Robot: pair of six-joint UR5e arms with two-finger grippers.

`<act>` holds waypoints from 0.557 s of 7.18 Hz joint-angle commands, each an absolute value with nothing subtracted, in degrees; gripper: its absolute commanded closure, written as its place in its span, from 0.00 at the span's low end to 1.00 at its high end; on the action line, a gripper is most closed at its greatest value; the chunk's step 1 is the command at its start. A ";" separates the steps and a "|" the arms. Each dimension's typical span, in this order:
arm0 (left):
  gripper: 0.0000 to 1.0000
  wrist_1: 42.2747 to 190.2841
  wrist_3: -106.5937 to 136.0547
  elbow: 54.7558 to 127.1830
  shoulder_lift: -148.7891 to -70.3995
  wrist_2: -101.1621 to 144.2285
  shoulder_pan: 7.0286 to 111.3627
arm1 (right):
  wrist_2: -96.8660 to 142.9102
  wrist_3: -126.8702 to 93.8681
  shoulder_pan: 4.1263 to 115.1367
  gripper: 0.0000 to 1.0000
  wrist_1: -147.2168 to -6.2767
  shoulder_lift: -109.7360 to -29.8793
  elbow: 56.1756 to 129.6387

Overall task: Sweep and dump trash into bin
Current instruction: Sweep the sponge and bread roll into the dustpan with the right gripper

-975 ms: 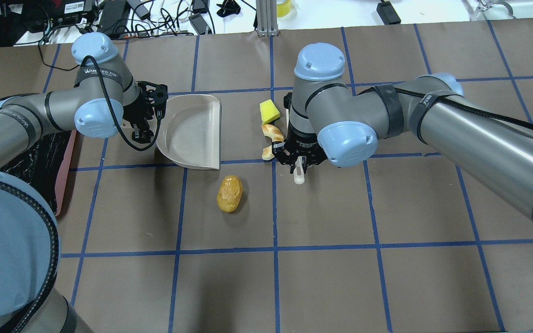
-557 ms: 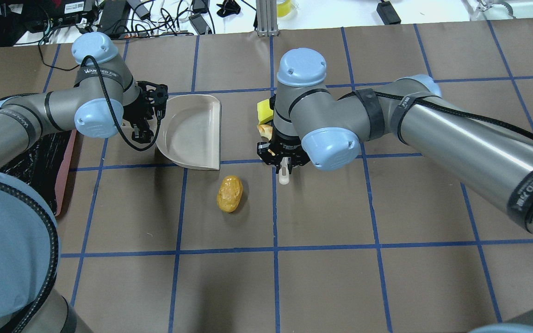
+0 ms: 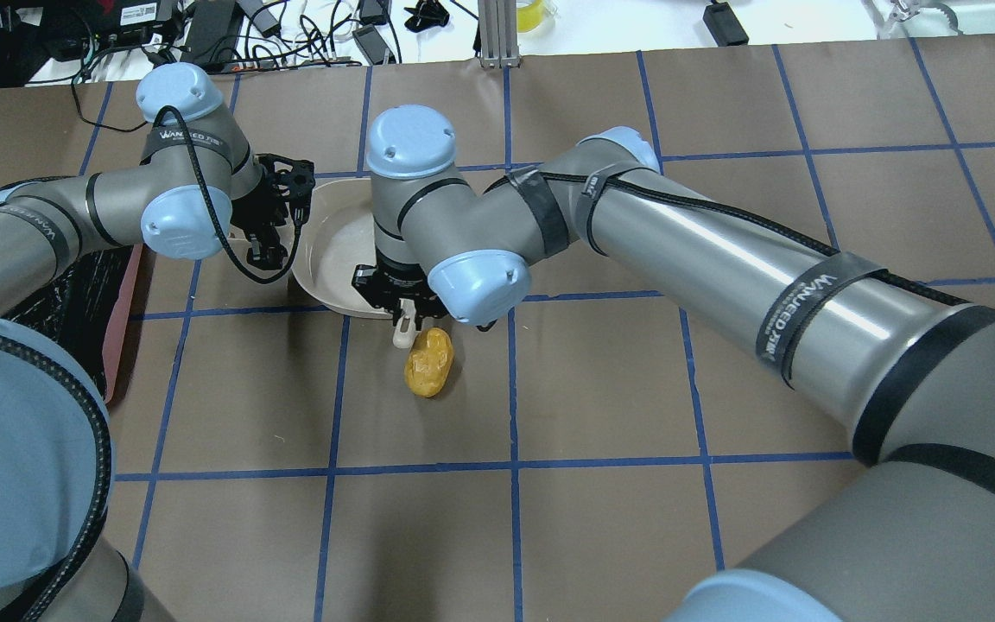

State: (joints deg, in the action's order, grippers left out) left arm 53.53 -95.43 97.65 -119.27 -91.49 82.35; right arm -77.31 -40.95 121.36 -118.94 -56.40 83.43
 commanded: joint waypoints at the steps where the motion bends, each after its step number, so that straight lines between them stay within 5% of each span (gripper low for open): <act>1: 1.00 53.53 -95.27 97.65 -119.27 -91.49 82.35 | -74.28 -47.44 125.05 1.00 -119.00 -53.71 77.45; 4: 1.00 53.53 -95.36 97.73 -118.92 -91.41 82.35 | -75.49 -46.69 125.60 1.00 -114.54 -55.36 76.38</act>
